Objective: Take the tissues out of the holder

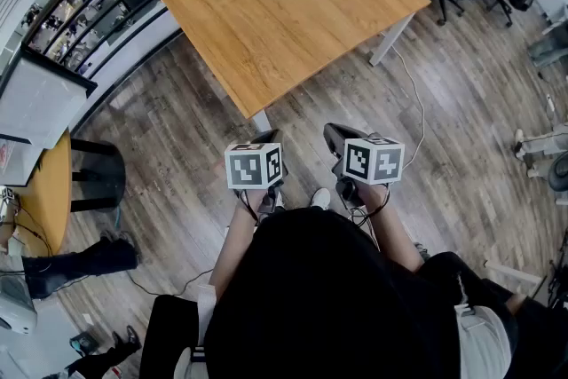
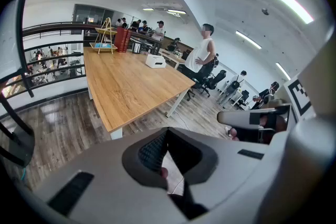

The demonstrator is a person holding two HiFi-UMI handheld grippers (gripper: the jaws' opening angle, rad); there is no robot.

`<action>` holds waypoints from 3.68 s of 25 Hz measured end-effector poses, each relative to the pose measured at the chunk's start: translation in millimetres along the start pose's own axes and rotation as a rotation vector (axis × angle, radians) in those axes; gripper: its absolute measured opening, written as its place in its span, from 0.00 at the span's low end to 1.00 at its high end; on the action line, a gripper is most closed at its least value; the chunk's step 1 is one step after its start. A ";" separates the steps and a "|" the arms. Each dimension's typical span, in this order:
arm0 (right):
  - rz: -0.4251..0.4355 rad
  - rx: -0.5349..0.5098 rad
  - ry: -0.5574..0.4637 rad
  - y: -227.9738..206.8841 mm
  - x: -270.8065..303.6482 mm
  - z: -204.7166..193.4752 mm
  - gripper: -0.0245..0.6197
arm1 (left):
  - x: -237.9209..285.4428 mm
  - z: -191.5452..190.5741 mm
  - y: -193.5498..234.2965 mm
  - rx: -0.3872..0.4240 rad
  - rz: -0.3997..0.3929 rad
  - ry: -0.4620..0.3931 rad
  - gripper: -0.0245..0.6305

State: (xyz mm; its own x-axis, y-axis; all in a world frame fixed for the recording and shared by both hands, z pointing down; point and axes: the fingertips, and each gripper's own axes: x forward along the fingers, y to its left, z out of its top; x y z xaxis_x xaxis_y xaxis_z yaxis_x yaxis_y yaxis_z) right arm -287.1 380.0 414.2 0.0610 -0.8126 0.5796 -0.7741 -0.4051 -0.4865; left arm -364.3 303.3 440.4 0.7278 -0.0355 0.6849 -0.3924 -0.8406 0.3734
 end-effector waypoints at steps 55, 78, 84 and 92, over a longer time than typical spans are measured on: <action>0.117 0.046 -0.202 -153.6 -22.3 98.0 0.30 | 169.4 100.4 -83.9 0.037 -0.051 0.038 0.05; 0.112 0.061 -0.215 -170.3 148.9 304.0 0.34 | 272.3 301.0 31.1 -0.006 -0.084 0.051 0.05; 0.097 0.034 -0.185 -174.4 171.8 329.1 0.34 | 293.6 324.9 44.4 -0.051 -0.100 0.044 0.05; 0.138 -0.061 -0.129 -190.8 202.4 358.5 0.39 | 313.8 339.8 51.3 -0.089 -0.066 0.042 0.05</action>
State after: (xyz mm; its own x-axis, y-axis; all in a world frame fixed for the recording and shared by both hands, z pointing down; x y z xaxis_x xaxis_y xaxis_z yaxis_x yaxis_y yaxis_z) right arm 98.8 142.6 390.0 0.0287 -0.9070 0.4201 -0.8175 -0.2632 -0.5124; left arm 35.1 65.4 461.8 0.7305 0.0424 0.6816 -0.3940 -0.7890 0.4714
